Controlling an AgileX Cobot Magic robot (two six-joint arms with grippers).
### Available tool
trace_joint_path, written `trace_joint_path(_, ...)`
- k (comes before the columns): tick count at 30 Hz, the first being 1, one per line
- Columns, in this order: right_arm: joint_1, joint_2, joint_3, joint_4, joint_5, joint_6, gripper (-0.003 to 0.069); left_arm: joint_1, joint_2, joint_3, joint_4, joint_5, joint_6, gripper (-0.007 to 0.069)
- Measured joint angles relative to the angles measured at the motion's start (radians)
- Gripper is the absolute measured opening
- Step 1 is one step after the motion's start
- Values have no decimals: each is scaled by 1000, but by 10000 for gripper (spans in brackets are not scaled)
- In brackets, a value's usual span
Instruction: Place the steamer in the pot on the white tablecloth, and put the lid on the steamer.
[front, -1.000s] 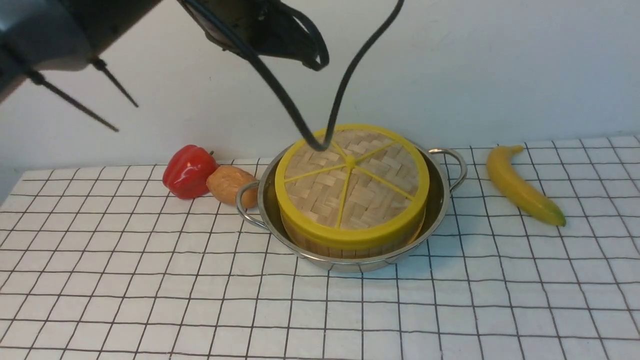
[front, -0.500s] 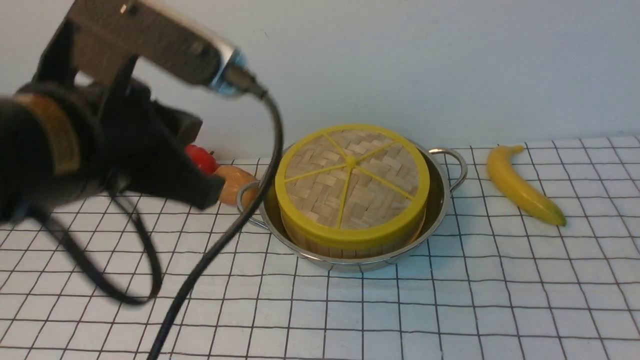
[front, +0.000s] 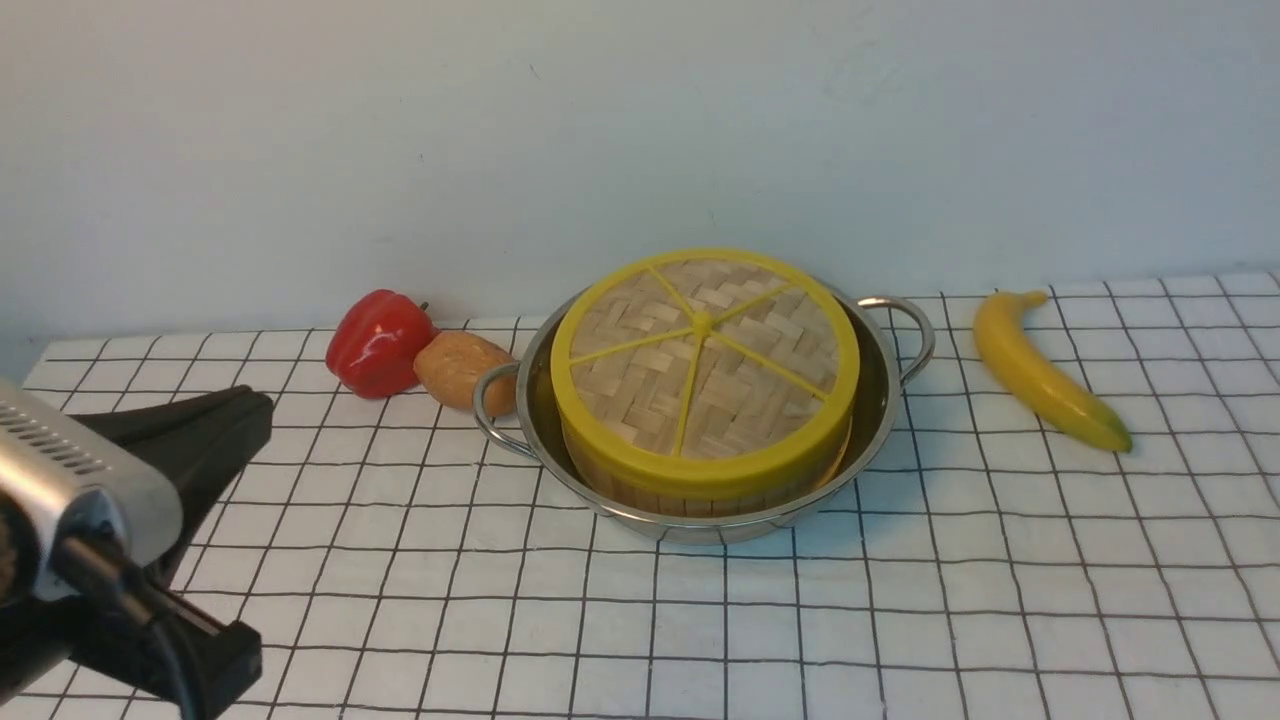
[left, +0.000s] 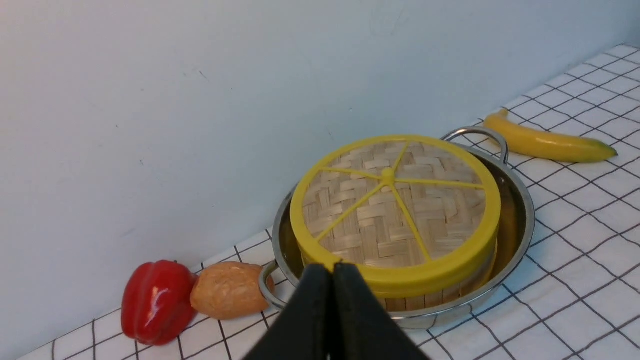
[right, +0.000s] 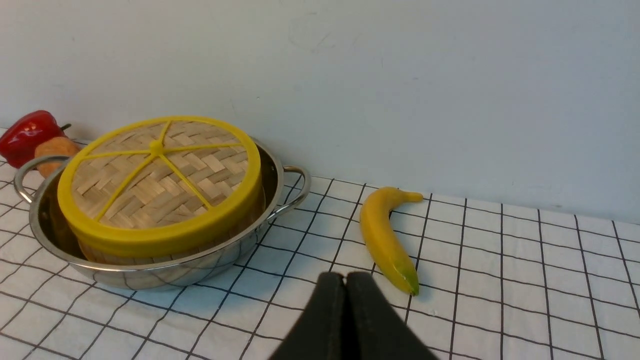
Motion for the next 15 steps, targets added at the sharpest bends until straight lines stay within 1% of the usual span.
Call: trace_joint_path(15,0,0,1,0,0,0,27,0,6,2,4,0,6,12)
